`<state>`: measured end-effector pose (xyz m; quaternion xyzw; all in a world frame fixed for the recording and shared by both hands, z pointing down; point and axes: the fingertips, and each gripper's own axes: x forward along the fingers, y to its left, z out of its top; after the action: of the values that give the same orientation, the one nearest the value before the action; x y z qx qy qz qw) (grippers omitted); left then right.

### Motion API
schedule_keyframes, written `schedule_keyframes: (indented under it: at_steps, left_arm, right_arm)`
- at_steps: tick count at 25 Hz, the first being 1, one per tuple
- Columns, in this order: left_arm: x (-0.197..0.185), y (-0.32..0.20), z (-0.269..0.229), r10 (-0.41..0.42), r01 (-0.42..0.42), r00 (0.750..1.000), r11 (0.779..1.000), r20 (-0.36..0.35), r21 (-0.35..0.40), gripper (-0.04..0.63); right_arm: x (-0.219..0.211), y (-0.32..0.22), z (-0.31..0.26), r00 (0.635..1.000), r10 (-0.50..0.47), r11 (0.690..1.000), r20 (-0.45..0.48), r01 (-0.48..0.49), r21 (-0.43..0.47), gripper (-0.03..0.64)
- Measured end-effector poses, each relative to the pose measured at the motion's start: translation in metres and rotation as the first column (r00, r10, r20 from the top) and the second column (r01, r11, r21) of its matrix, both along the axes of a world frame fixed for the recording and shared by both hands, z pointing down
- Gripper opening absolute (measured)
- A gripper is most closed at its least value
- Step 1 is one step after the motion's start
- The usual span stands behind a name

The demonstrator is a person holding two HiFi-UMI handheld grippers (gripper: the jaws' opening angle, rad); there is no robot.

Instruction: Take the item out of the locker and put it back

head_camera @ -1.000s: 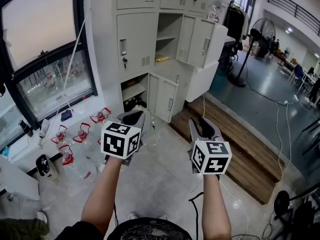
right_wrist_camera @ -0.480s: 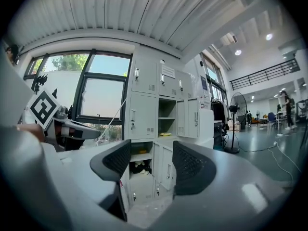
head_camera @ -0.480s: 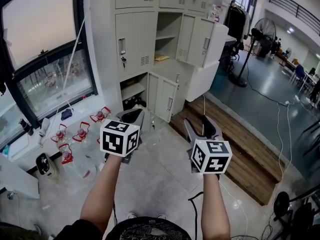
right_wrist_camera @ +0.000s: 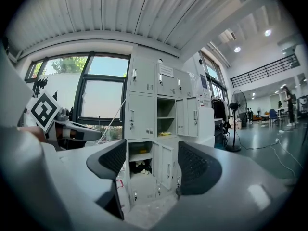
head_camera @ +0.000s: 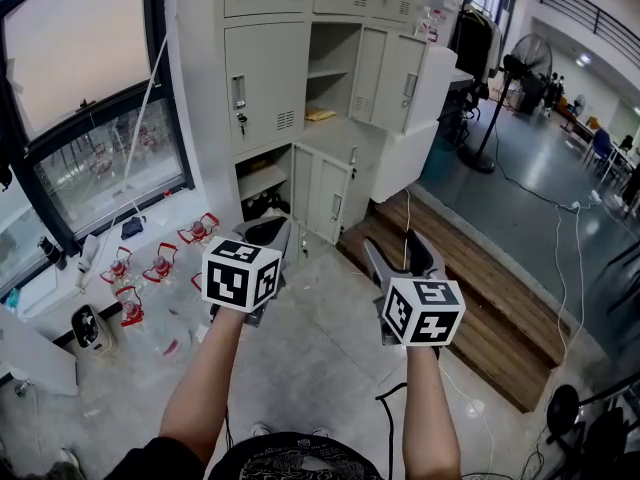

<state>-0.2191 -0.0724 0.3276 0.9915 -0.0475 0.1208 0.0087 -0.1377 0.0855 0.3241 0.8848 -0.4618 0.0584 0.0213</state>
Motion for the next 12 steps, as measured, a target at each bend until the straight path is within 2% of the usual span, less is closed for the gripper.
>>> schedule_keyframes:
  at_steps: [12]
  left_arm:
    - [0.032,0.036,0.001,0.008,-0.008,1.0,1.0,-0.007,0.009,0.003]
  right_arm:
    - [0.028,0.035,-0.001,1.0,0.002,1.0,-0.005,-0.002,-0.005,0.383]
